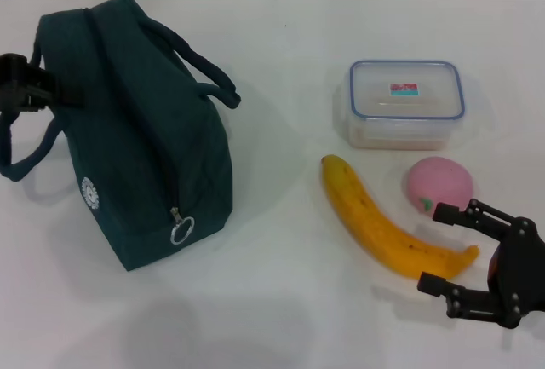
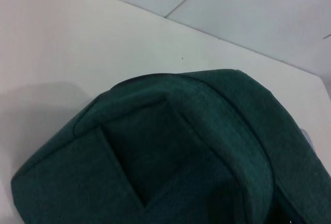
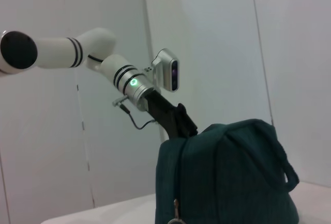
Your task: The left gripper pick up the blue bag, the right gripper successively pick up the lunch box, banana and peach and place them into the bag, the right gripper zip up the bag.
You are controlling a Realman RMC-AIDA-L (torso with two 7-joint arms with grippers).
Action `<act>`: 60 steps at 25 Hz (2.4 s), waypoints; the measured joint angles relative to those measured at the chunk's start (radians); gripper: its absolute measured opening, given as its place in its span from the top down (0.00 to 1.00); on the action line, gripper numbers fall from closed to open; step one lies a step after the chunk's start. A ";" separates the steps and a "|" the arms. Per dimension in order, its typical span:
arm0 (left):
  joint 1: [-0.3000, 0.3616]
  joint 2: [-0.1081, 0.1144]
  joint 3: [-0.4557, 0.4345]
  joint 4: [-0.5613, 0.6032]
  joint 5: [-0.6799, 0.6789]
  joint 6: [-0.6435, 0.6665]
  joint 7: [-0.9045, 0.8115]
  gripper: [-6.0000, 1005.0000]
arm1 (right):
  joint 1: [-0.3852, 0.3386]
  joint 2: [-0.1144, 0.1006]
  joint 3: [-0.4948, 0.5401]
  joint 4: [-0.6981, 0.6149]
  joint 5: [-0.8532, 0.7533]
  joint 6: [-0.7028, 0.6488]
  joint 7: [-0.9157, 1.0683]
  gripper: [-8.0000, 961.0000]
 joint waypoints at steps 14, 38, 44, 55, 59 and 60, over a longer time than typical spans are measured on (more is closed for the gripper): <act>0.001 0.003 -0.018 -0.001 -0.104 0.056 -0.009 0.95 | -0.004 -0.001 0.003 0.095 0.211 -0.022 0.144 0.12; -0.012 -0.019 -0.009 -0.074 -0.211 0.116 0.040 0.95 | -0.003 -0.003 0.003 0.219 0.605 0.362 0.989 0.12; -0.012 -0.020 -0.009 -0.074 -0.211 0.116 0.046 0.95 | 0.059 0.002 0.003 0.229 0.615 0.438 1.018 0.13; -0.029 -0.024 -0.007 -0.074 -0.203 0.113 0.046 0.95 | 0.183 0.013 0.003 0.243 0.617 0.586 1.046 0.13; -0.036 -0.026 -0.007 -0.074 -0.200 0.112 0.046 0.96 | 0.214 0.013 0.003 0.259 0.617 0.621 1.046 0.13; -0.038 -0.026 -0.007 -0.074 -0.200 0.112 0.046 0.96 | 0.222 0.013 0.003 0.263 0.617 0.634 1.046 0.13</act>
